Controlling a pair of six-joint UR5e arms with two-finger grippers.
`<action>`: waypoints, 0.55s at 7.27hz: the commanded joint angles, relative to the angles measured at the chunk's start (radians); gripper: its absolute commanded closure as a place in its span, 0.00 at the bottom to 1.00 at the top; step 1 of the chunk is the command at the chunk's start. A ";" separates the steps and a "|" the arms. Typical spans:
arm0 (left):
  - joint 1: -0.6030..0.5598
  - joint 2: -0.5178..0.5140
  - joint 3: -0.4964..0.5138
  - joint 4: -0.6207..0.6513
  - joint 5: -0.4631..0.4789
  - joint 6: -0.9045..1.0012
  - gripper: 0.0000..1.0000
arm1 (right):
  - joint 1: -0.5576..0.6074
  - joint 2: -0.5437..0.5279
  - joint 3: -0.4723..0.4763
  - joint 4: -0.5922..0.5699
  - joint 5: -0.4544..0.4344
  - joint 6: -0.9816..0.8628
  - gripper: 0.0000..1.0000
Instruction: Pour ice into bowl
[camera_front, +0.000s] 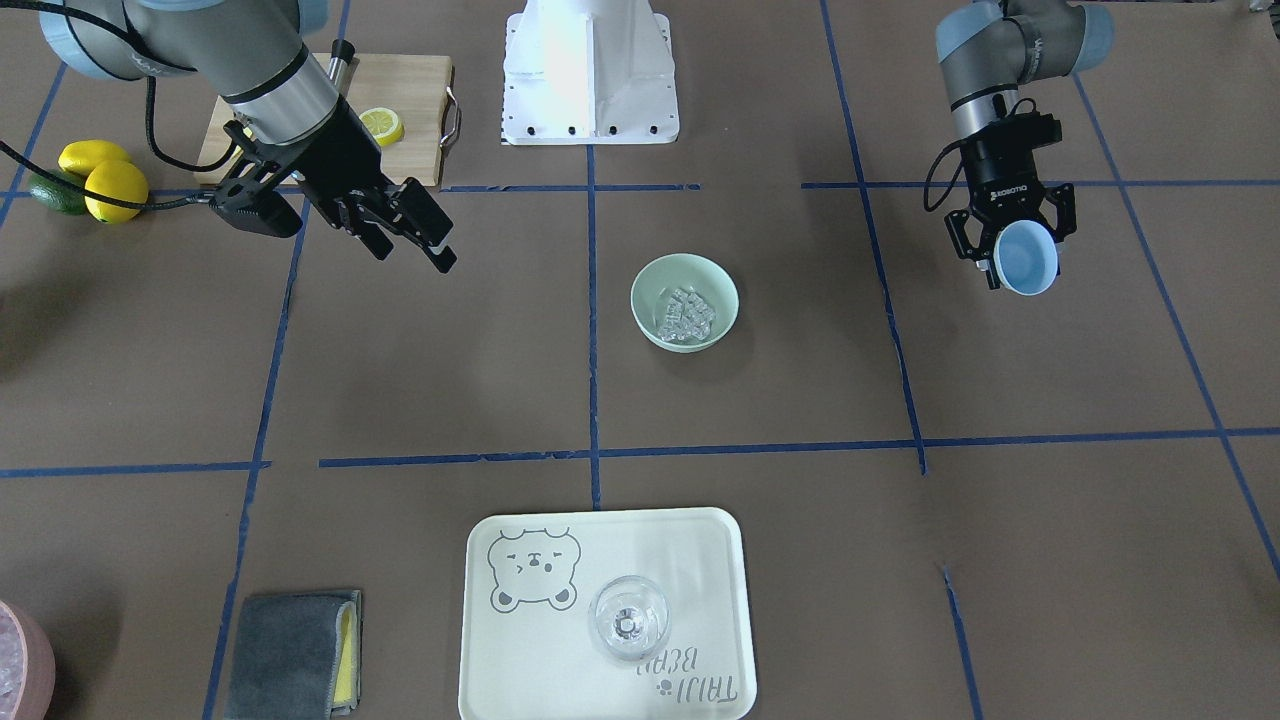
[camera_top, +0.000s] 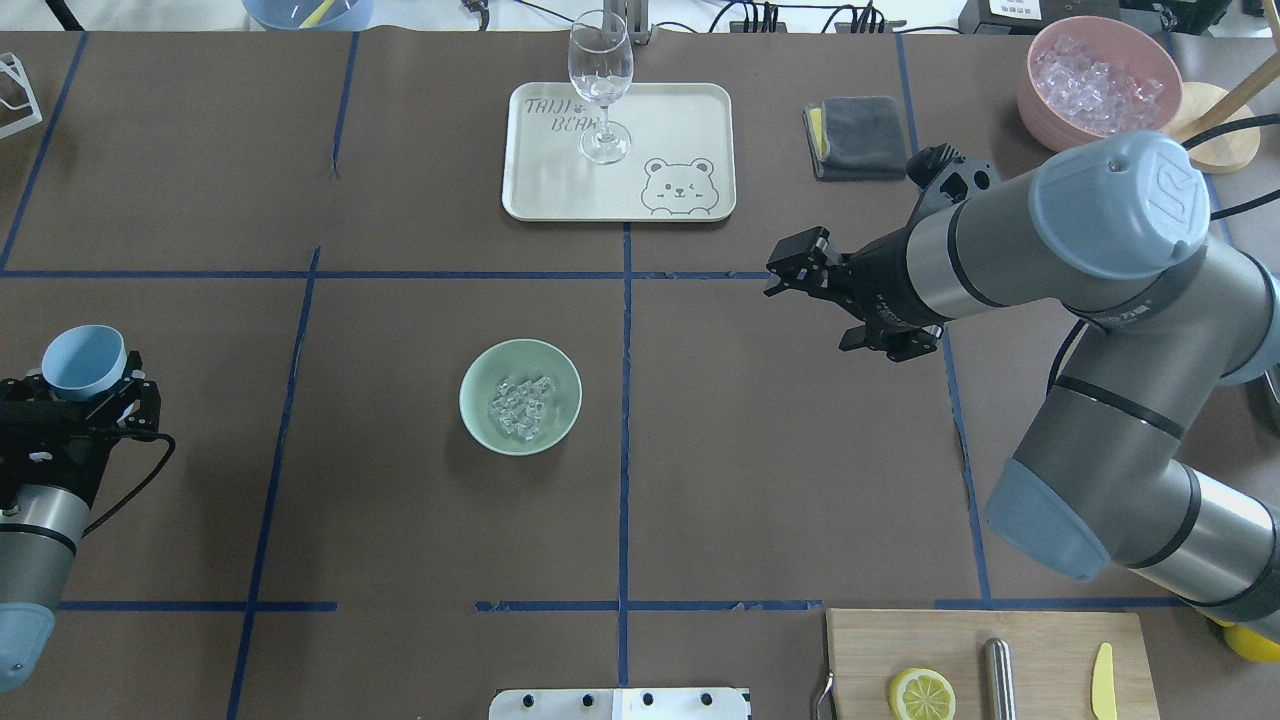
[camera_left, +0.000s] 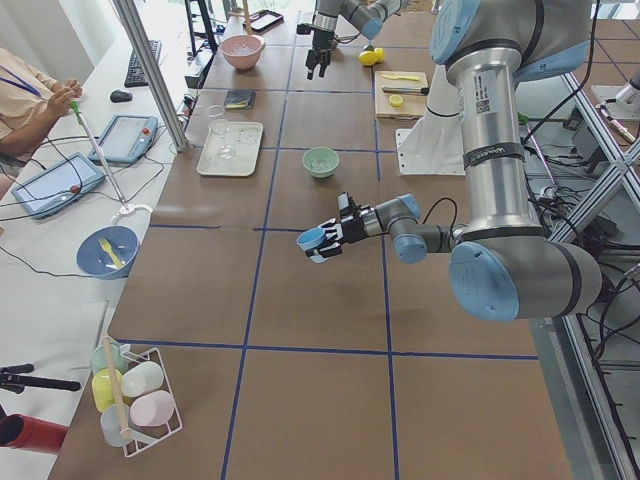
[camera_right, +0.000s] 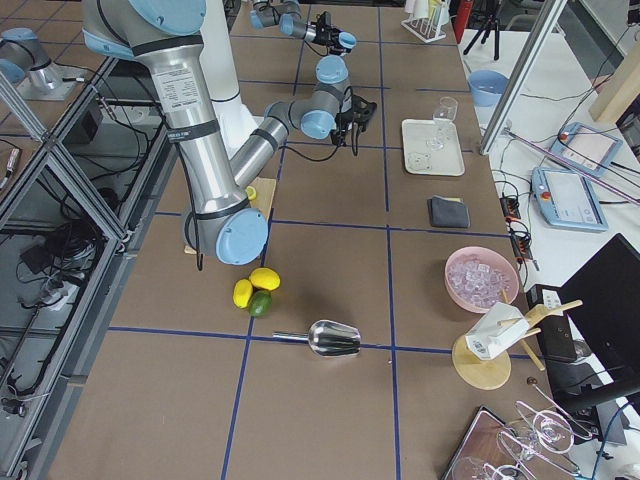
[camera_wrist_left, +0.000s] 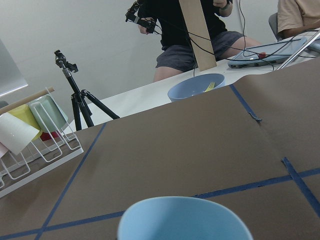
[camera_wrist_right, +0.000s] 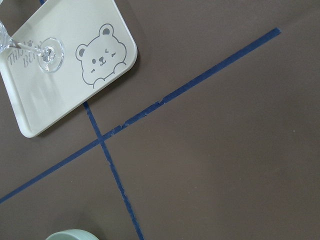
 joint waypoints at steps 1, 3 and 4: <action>-0.003 0.001 0.148 -0.268 0.060 -0.105 1.00 | -0.001 0.000 -0.001 0.000 0.001 0.001 0.00; 0.003 -0.017 0.249 -0.383 0.062 -0.108 1.00 | -0.004 0.000 -0.001 0.000 0.000 0.001 0.00; 0.005 -0.034 0.288 -0.384 0.090 -0.114 1.00 | -0.009 0.000 -0.001 0.000 0.000 0.002 0.00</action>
